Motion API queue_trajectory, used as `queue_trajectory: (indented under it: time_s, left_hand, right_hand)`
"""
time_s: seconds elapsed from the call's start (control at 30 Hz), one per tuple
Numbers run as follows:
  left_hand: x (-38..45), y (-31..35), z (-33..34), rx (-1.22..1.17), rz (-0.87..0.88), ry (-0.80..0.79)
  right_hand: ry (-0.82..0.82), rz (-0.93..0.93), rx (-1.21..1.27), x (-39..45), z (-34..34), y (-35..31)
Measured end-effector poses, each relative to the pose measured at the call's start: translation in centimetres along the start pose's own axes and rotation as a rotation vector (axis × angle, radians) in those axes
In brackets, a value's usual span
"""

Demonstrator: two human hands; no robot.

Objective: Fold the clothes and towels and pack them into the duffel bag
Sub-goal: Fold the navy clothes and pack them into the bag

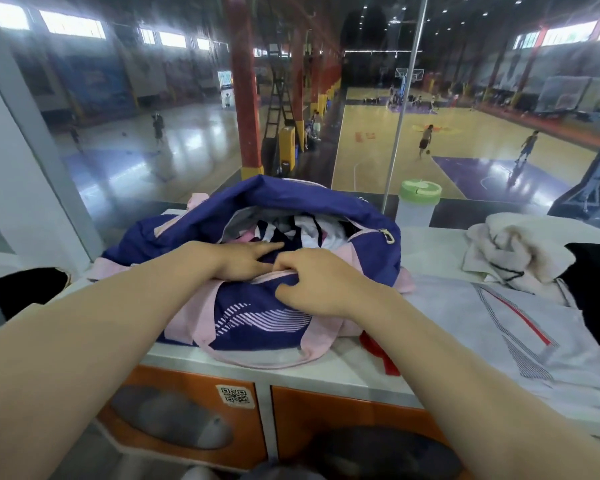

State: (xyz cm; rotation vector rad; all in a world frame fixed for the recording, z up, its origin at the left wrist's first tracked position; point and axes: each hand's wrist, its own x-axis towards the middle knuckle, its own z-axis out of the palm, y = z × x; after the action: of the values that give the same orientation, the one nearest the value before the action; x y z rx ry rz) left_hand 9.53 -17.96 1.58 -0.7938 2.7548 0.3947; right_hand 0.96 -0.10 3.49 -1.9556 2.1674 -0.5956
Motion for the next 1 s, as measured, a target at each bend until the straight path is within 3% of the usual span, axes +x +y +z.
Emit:
queue_trajectory:
  time_s: [0.07, 0.13, 0.23, 0.4, 0.5, 0.57, 0.67, 0.77, 0.83, 0.9, 1.0]
  left_hand:
    - [0.3, -0.3, 0.0, 0.054, 0.019, -0.031]
    - [0.8, -0.7, 0.0, 0.132, -0.002, -0.028]
    - [1.4, -1.1, 0.5, 0.173, -0.015, 0.019]
    - [-0.3, -0.7, 0.6, 0.045, -0.006, -0.018]
    - [-1.5, -1.0, -0.4, -0.03, -0.02, 0.094]
    - [-2.6, -1.8, -1.5, 0.117, -0.046, 0.141]
    - [-5.6, -2.1, -3.5, 0.442, -0.199, -0.035]
    - [-8.7, -2.3, -4.6, 0.531, -0.276, -0.166]
    - [-10.2, -2.8, -4.9, 0.501, -0.226, -0.128]
    - [-11.2, -3.2, -4.8, 0.544, -0.189, -0.066]
    - [-11.5, -4.2, -4.7, 0.557, -0.139, 0.054]
  right_hand:
    - [-0.023, -0.175, 0.129, -1.1, -0.6, -1.1]
    - [-0.175, -0.3, 0.211, -2.5, -1.3, -2.3]
    - [-0.398, -0.27, 0.186, -3.9, -1.8, -3.1]
    - [-0.312, -0.24, 0.132, -4.3, -1.8, -3.9]
    - [-0.311, -0.239, 0.134, -4.5, -1.7, -4.1]
    - [-0.237, -0.127, 0.137, -3.7, -1.6, -3.7]
    - [0.032, 0.073, 0.067, -0.1, -1.1, -2.1]
    - [0.172, 0.018, -0.318, 3.6, -0.3, -0.5]
    - [0.083, -0.14, -0.506, 5.6, 1.1, 0.6]
    - [-0.12, -0.203, -0.513, 7.0, 2.5, 1.1]
    - [-0.39, -0.036, -0.478, 8.7, 4.2, 1.2]
